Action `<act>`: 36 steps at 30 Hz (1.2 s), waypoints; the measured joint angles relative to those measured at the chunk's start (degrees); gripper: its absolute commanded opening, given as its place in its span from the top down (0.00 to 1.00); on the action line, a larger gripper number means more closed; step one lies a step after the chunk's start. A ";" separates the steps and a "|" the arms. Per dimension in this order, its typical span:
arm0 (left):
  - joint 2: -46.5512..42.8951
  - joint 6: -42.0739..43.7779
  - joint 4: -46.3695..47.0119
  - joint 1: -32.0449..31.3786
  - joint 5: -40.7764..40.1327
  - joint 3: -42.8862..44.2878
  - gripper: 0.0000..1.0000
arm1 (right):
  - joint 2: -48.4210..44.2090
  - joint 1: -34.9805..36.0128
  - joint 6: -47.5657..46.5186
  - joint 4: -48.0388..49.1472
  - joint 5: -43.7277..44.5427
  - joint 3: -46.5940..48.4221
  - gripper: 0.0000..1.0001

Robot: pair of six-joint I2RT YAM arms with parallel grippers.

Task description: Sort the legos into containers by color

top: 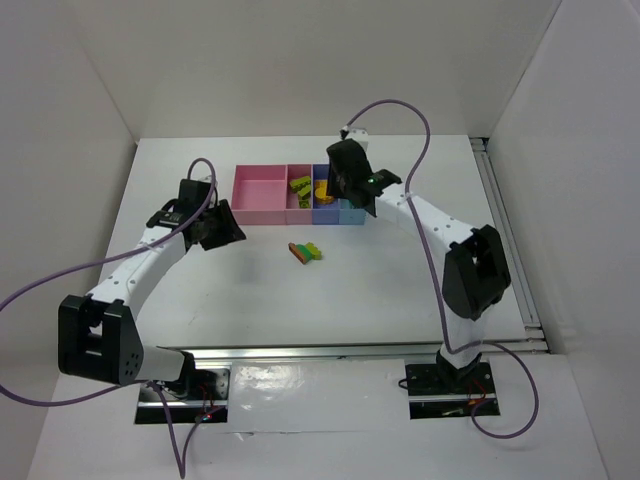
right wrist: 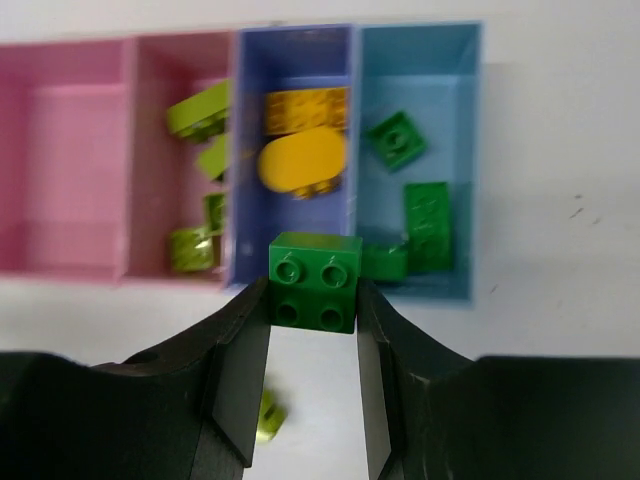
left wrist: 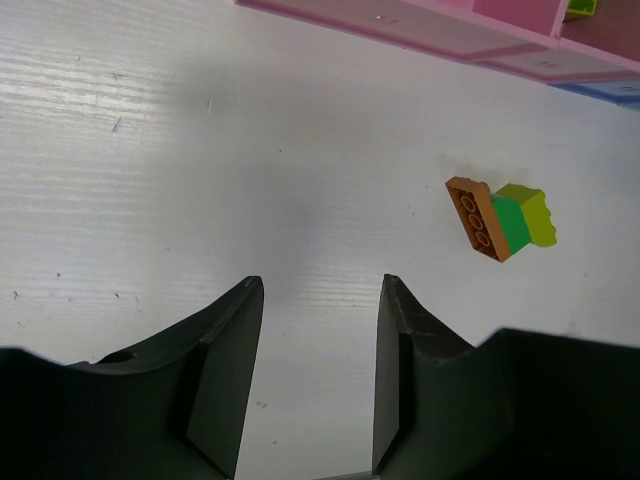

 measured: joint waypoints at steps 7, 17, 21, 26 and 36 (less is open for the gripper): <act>0.11 -0.02 0.04 0.00 0.55 0.00 0.46 | 12.17 -6.99 -2.12 -0.33 -0.48 4.70 0.75; 0.13 0.13 0.02 0.00 1.27 0.00 0.37 | 15.45 -7.85 -3.17 -1.68 -0.94 10.45 0.32; 0.24 0.20 -0.15 0.00 1.31 0.00 0.38 | 9.94 -7.54 -4.07 -0.20 -1.88 2.54 0.57; 0.42 0.24 -0.59 0.00 0.87 0.00 0.40 | -4.33 -3.30 -8.39 1.38 -7.87 -14.16 0.78; 2.32 0.00 -0.74 -0.02 1.79 0.00 0.41 | -4.74 2.54 -14.16 1.14 -23.23 -18.08 0.22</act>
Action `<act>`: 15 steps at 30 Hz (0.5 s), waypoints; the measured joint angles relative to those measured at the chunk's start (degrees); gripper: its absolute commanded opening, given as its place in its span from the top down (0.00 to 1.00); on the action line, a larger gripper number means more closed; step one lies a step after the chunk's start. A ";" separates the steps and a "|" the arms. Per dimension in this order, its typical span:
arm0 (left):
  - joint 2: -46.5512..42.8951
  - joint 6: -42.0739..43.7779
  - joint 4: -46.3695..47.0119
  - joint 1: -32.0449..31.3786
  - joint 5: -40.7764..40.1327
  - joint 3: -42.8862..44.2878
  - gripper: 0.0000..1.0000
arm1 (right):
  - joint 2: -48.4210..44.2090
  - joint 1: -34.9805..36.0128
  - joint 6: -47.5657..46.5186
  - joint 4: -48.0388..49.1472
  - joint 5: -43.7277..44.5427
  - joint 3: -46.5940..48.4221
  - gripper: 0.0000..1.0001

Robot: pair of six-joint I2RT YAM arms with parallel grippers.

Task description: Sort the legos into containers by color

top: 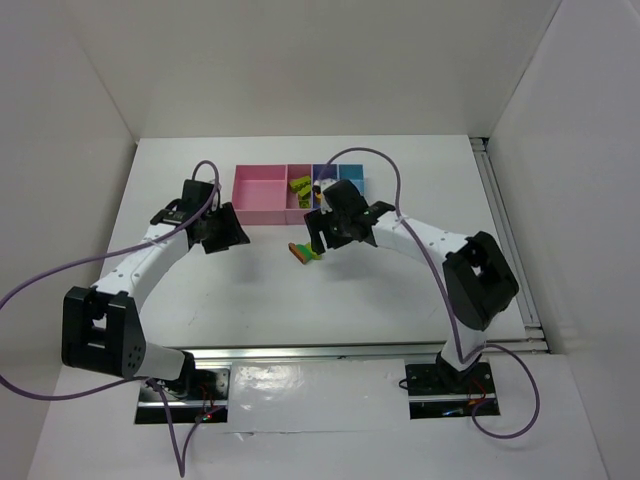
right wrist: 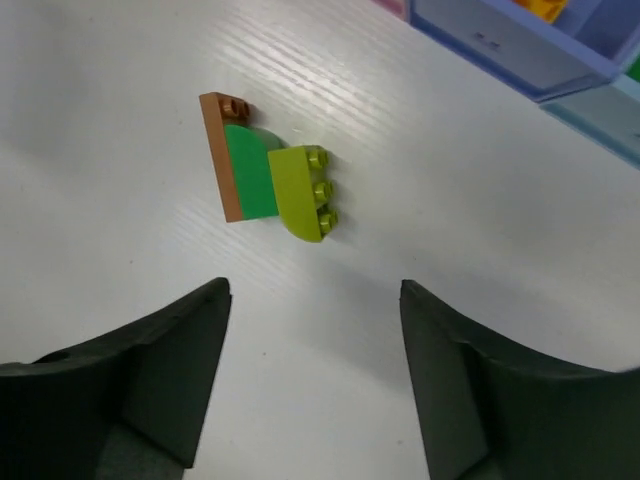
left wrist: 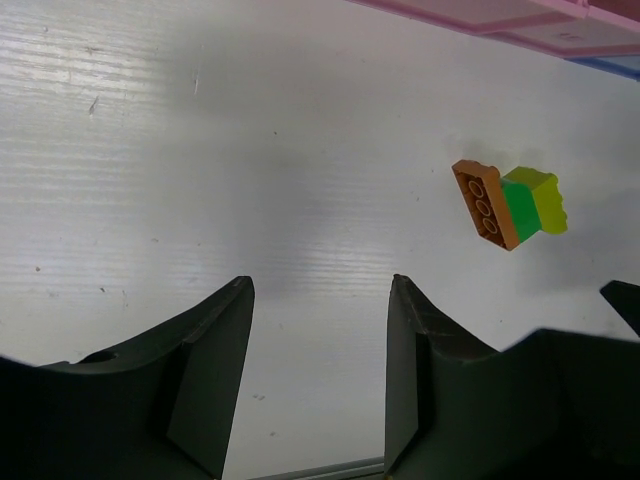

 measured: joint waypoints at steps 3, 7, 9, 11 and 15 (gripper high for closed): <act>0.04 -0.04 0.20 0.00 0.57 0.00 0.41 | 4.48 0.02 -0.35 -0.13 -1.95 3.15 0.17; 0.04 0.00 0.44 0.00 1.05 0.00 0.41 | 11.67 0.24 -1.07 -0.17 -4.44 8.87 0.10; 0.04 0.00 0.48 0.00 1.09 0.00 0.41 | 14.14 0.39 -1.68 -0.48 -5.25 10.75 0.10; 0.04 0.00 0.55 0.00 1.11 0.00 0.41 | 16.20 0.74 -2.16 -0.74 -5.75 12.46 0.10; 0.09 0.07 0.66 0.00 1.92 0.00 0.37 | 18.38 1.92 -3.06 -1.05 -5.77 13.55 0.17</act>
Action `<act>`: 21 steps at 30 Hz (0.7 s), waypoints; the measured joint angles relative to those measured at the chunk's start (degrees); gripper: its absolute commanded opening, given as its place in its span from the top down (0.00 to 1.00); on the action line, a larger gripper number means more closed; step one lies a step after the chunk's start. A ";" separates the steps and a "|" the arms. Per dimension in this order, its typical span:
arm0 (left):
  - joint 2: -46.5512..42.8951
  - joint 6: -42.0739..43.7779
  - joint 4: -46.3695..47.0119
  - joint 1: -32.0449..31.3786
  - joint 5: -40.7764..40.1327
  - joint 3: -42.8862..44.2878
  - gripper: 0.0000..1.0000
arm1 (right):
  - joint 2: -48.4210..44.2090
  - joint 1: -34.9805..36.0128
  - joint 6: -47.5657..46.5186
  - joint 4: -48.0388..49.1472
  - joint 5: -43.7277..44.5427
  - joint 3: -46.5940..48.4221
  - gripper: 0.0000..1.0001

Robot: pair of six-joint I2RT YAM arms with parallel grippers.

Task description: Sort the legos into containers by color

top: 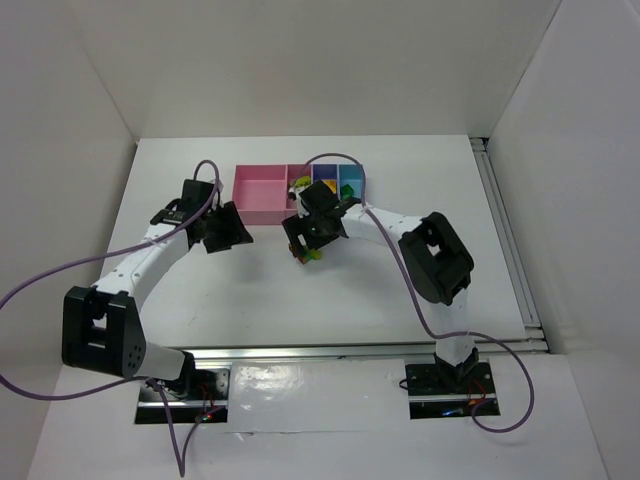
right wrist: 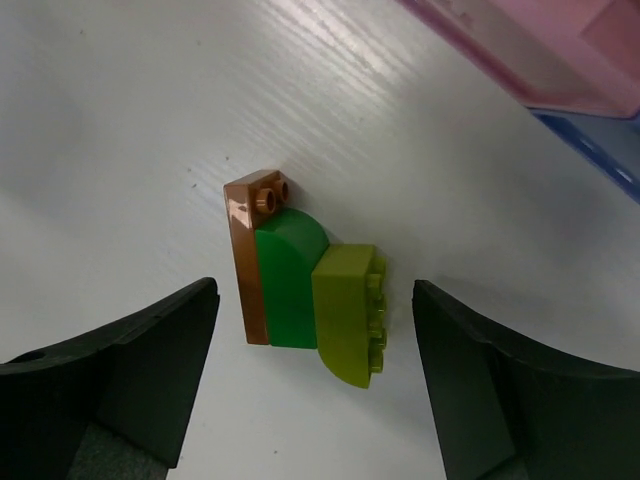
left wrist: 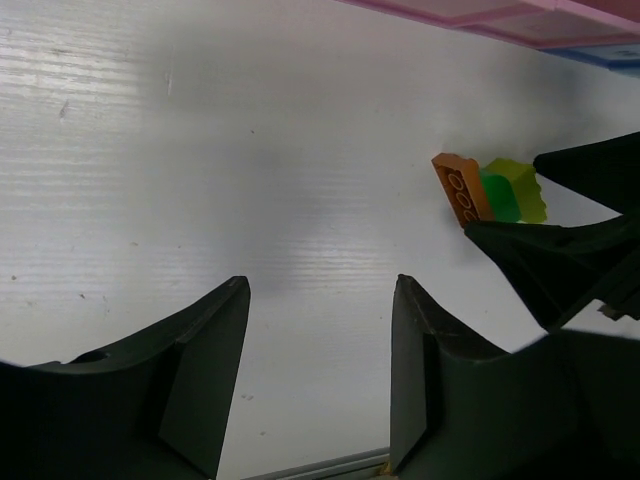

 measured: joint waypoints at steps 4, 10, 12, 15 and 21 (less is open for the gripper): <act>1.36 0.02 0.83 0.00 5.09 0.00 0.34 | 0.28 1.01 -0.39 -0.87 0.35 -0.02 0.30; 5.07 -0.52 2.43 0.00 13.53 0.00 0.24 | -0.09 1.16 -0.15 -0.31 1.44 -1.31 0.43; 5.07 -1.55 3.82 0.00 16.59 0.00 0.20 | -0.81 1.16 -0.13 0.33 1.49 -2.43 0.45; 5.07 -2.71 6.49 -0.28 20.48 -0.57 0.16 | -2.32 1.16 -0.13 0.55 1.38 -4.39 0.45; 5.07 -4.44 11.15 -1.64 26.60 -3.06 0.13 | -7.82 1.16 0.07 1.75 -1.75 -9.07 0.46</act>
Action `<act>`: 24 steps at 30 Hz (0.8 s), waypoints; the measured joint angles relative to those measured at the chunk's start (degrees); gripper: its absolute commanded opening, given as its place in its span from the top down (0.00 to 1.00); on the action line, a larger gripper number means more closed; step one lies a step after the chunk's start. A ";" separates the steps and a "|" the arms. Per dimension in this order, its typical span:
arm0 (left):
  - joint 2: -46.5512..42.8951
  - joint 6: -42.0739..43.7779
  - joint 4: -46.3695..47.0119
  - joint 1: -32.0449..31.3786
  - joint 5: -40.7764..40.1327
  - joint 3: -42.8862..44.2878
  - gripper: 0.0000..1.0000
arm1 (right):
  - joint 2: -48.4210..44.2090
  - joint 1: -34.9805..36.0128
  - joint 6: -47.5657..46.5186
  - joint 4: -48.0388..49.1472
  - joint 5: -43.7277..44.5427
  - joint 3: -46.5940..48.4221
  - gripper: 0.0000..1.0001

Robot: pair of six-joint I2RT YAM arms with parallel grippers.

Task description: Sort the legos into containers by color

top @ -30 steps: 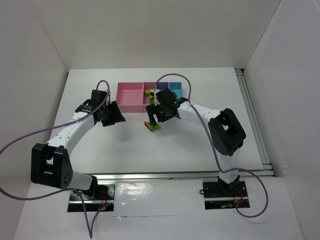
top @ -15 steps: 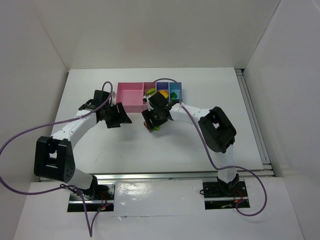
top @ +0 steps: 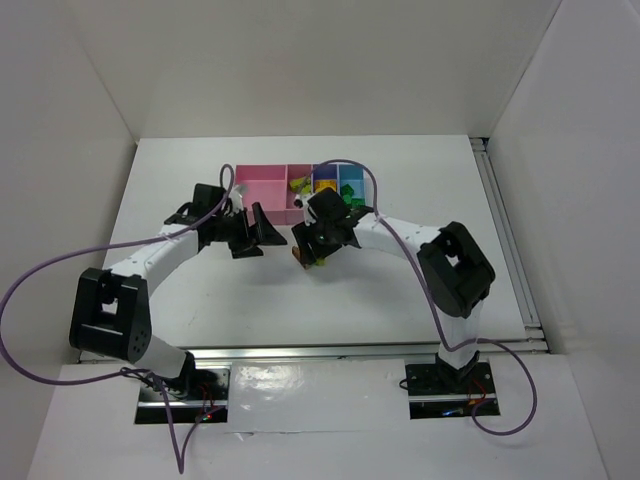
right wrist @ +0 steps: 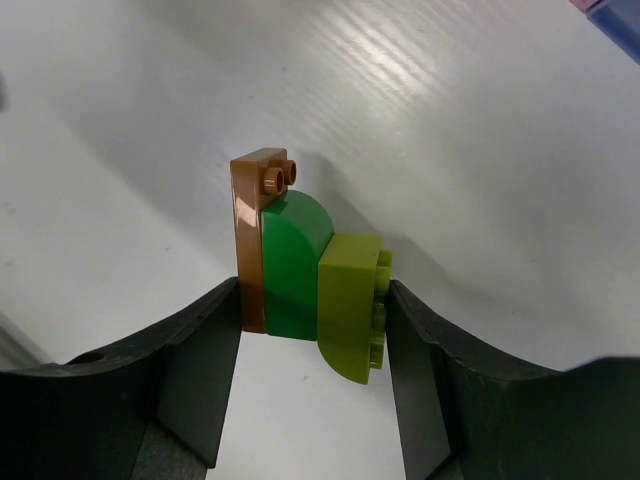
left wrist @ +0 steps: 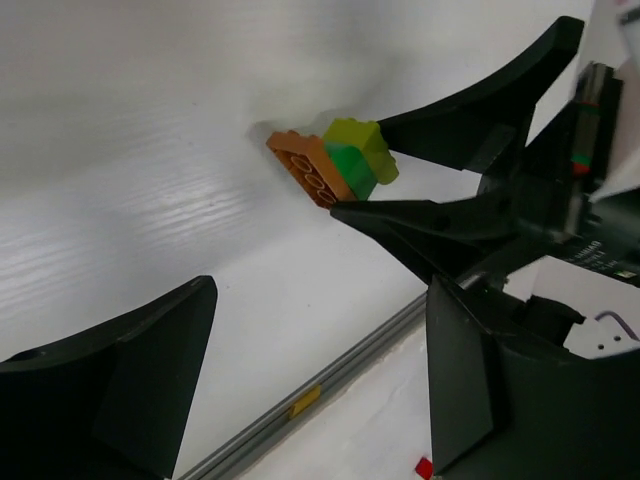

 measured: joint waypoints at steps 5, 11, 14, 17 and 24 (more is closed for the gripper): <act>0.13 -1.60 5.11 -1.92 3.63 -2.43 0.13 | -6.93 0.00 0.94 2.03 -3.76 -2.67 0.46; 0.15 -4.87 12.11 -2.73 7.21 -7.48 0.18 | -10.67 -0.31 2.71 5.86 -7.34 -4.66 0.46; 0.13 -6.34 14.60 -3.04 8.04 -8.59 0.20 | -10.67 -0.46 2.97 6.01 -8.07 -4.94 0.46; -0.04 -7.26 16.35 -3.34 8.24 -9.27 0.25 | -10.67 -0.68 3.17 6.45 -8.72 -5.18 0.47; -3.89 -9.51 18.40 -3.50 5.92 -11.32 0.31 | -10.69 -0.81 3.32 7.69 -10.36 -5.18 0.47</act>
